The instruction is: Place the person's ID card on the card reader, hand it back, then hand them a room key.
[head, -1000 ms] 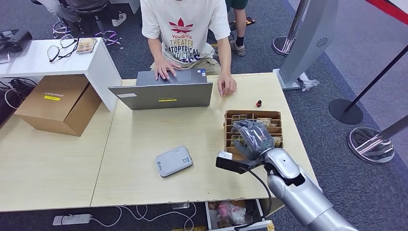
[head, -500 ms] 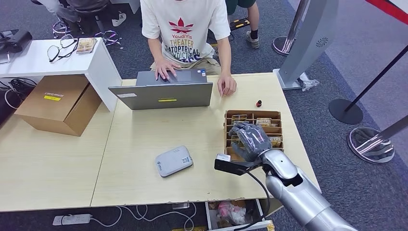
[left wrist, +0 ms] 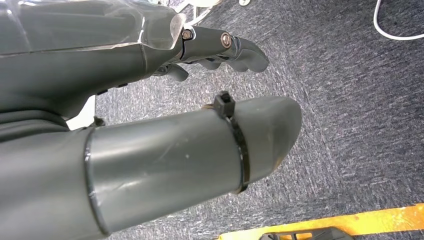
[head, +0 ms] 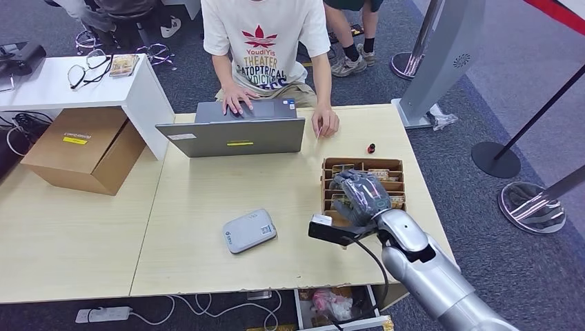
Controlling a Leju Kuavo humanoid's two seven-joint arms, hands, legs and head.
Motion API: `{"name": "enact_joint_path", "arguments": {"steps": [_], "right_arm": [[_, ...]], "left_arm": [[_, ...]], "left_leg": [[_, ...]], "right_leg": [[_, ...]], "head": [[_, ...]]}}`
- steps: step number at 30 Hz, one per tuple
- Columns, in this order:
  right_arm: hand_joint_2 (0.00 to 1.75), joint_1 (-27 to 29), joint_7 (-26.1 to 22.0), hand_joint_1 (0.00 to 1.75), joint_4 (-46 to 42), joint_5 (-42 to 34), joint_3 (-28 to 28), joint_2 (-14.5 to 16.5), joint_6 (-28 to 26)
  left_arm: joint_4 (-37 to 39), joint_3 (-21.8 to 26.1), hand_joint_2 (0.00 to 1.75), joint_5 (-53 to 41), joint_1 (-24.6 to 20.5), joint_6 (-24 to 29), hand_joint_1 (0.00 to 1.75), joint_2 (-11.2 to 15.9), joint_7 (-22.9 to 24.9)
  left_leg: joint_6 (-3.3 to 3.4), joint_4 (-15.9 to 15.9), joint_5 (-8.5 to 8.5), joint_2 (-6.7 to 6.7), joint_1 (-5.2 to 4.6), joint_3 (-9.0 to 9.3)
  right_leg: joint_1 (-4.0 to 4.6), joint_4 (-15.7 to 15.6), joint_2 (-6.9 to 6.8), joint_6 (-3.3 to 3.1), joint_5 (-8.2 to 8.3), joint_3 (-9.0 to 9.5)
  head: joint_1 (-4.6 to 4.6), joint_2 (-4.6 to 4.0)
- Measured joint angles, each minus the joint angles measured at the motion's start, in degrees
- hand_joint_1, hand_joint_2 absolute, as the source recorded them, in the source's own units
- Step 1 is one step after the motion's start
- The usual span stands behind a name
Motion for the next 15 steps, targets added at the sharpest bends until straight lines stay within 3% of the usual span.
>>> {"name": "enact_joint_path", "arguments": {"steps": [9, 15], "right_arm": [[1.75, 0.00, 0.98, 0.85, -0.13, 0.58, -0.36, -1.33, 0.29], [1.75, 0.52, 1.90, 0.88, -0.96, 1.24, -0.37, -2.42, 1.30]], "left_arm": [[0.00, 0.00, 0.00, -0.34, -0.02, -0.20, 0.00, 0.02, 0.00], [0.00, -0.01, 0.00, -0.74, -0.04, -0.40, 0.00, 0.10, 0.00]], "left_leg": [[0.00, 0.00, 0.00, 0.00, 0.00, 0.01], [0.00, 0.00, 0.00, 0.00, 0.00, 0.02]], "right_leg": [[0.00, 0.00, 0.00, 0.00, 0.00, 0.00], [0.00, 0.00, 0.00, 0.00, 0.00, 0.00]], "head": [[0.00, 0.00], [0.00, 0.00]]}}
